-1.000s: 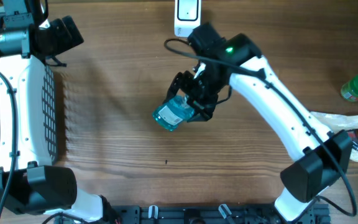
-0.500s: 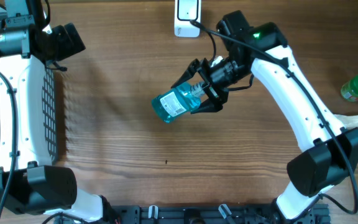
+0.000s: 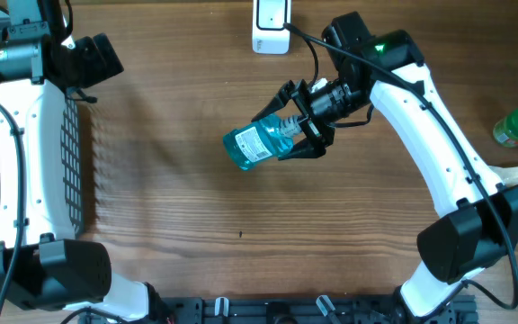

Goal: Scan the item barcode
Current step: 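Lift the bottle with the right gripper and carry it toward the scanner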

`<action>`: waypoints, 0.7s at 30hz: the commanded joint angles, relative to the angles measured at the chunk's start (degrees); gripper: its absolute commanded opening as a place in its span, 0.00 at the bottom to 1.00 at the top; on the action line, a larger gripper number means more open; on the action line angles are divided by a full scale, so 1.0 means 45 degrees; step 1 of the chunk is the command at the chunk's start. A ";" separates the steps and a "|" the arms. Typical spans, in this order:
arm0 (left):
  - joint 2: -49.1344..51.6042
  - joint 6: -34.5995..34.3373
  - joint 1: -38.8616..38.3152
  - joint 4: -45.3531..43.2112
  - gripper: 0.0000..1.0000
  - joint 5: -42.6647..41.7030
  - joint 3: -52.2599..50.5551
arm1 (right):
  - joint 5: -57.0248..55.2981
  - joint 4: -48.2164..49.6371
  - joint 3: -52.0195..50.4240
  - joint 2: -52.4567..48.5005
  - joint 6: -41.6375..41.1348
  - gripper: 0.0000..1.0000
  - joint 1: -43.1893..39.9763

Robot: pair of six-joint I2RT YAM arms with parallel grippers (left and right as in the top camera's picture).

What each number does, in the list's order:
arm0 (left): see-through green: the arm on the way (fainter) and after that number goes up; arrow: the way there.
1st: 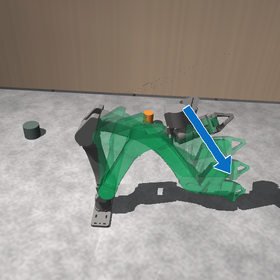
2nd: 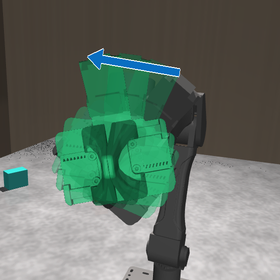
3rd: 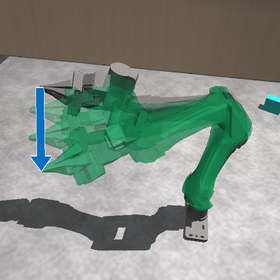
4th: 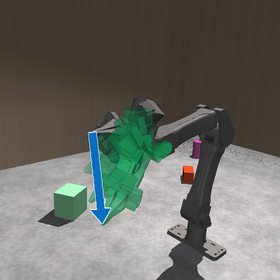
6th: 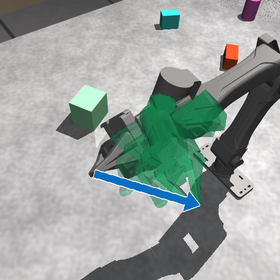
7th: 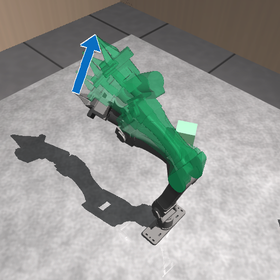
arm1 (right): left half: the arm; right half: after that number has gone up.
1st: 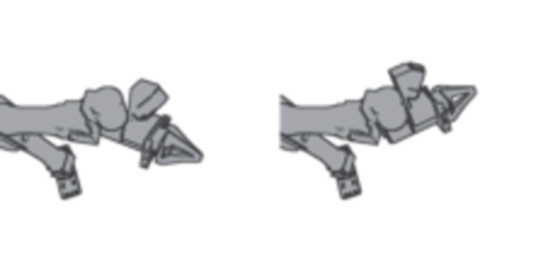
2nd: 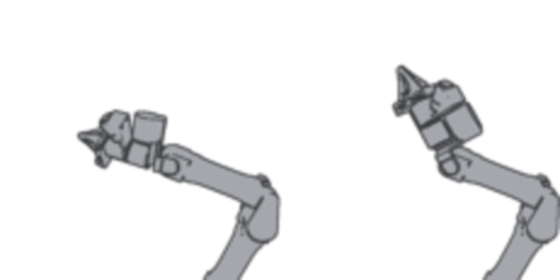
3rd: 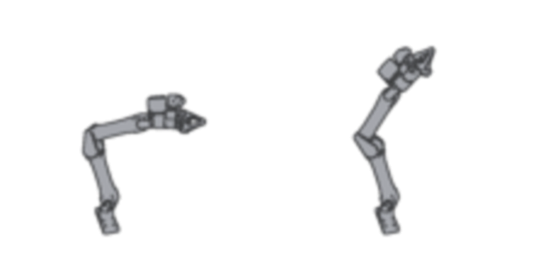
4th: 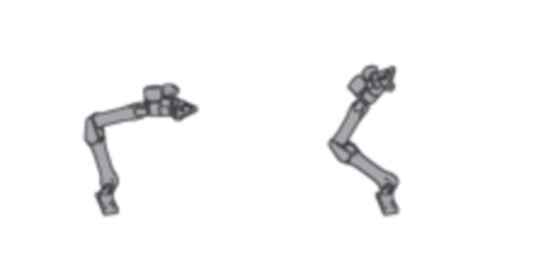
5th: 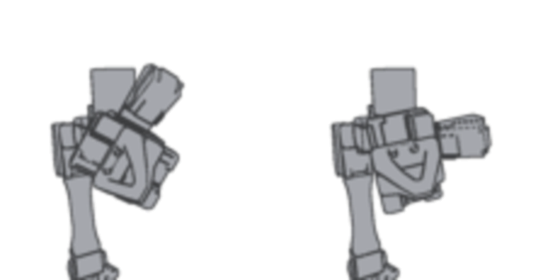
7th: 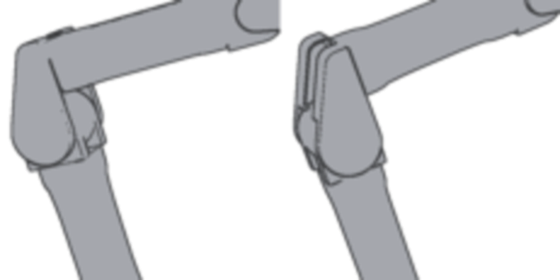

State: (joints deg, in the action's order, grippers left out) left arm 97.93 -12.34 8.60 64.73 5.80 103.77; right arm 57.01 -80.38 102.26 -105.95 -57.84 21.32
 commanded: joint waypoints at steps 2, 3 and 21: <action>0.0078 -0.0019 0.0068 0.0010 1.00 0.0112 -0.0087 | 0.0627 -0.0005 0.0345 0.0379 0.0631 0.75 -0.0019; 0.0078 -0.0019 0.0068 0.0010 1.00 0.0112 -0.0087 | 0.0277 -0.0005 0.0345 0.0379 0.0675 0.75 -0.0019; 0.0078 -0.0019 0.0068 0.0010 1.00 0.0112 -0.0087 | -0.8903 0.3157 0.0345 0.0379 0.3249 0.68 0.0010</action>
State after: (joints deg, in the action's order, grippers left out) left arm 97.93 -12.34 8.60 64.73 5.80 103.77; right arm 26.79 -69.63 102.26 -105.95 -48.42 21.32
